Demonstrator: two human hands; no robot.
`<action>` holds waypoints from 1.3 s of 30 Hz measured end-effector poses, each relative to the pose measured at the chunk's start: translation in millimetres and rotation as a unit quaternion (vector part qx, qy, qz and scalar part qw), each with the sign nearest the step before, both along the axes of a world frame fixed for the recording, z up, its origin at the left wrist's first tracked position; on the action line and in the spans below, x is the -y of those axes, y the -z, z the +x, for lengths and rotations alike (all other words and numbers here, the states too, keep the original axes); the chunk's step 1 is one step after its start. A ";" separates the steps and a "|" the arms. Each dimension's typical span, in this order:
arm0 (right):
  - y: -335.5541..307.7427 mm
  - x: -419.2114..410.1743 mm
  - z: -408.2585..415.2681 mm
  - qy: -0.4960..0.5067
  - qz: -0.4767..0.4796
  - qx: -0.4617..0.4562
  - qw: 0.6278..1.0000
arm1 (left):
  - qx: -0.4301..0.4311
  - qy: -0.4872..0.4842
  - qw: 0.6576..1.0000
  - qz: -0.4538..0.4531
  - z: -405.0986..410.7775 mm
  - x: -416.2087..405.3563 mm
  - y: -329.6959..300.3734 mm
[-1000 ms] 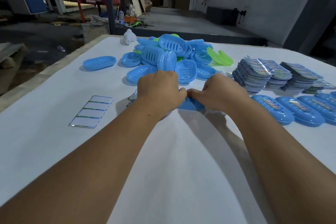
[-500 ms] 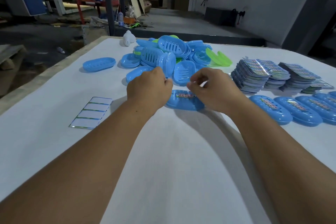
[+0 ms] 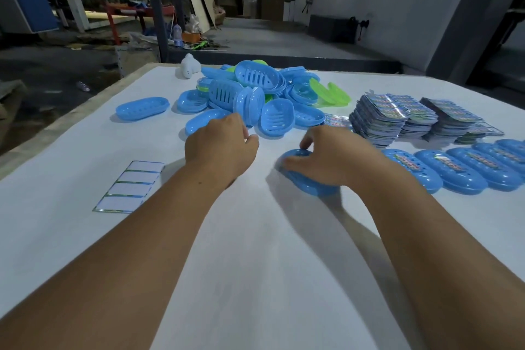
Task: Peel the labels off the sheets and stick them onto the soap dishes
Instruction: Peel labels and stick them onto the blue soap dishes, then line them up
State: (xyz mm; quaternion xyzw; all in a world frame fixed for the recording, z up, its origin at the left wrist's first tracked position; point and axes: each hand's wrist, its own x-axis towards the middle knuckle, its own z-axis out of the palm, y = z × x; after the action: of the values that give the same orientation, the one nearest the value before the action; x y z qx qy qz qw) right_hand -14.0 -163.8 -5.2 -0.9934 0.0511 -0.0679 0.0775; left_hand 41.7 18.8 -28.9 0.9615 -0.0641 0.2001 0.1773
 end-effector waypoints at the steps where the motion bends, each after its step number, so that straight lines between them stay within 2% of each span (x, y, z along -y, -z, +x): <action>1: -1.4 3.5 -0.3 0.018 -0.007 -0.006 1.000 | -0.002 0.000 1.000 0.001 0.1 0.2 0.3; 7: -9.5 12.9 -9.2 0.063 0.007 -0.012 0.998 | -0.009 0.002 1.000 0.007 -0.4 1.0 0.7; 26: -10.6 29.2 -8.3 0.074 -0.016 0.021 0.997 | -0.026 0.001 1.000 0.017 -1.5 0.3 -0.4; 29: -7.0 25.9 -1.7 0.037 0.001 0.052 0.998 | -0.024 0.000 0.999 0.022 -1.2 0.5 -0.2; 33: 6.2 6.4 15.2 -0.069 0.031 0.090 0.993 | -0.025 0.002 0.999 0.021 -2.4 1.0 -0.4; 36: 16.5 -8.9 25.0 -0.130 0.046 0.077 0.987 | -0.016 0.007 1.000 0.018 -4.0 0.8 -0.3; 39: 23.8 -12.6 32.6 -0.148 0.036 0.039 0.988 | -0.016 0.008 1.000 0.009 -4.2 -0.9 -0.5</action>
State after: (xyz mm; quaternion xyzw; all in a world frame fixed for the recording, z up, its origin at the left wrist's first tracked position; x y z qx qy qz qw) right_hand 18.7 -151.1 -29.1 -0.9832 -0.0967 -0.0924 0.1239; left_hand 37.5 19.6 -28.4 0.9654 -0.0710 0.1832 0.1717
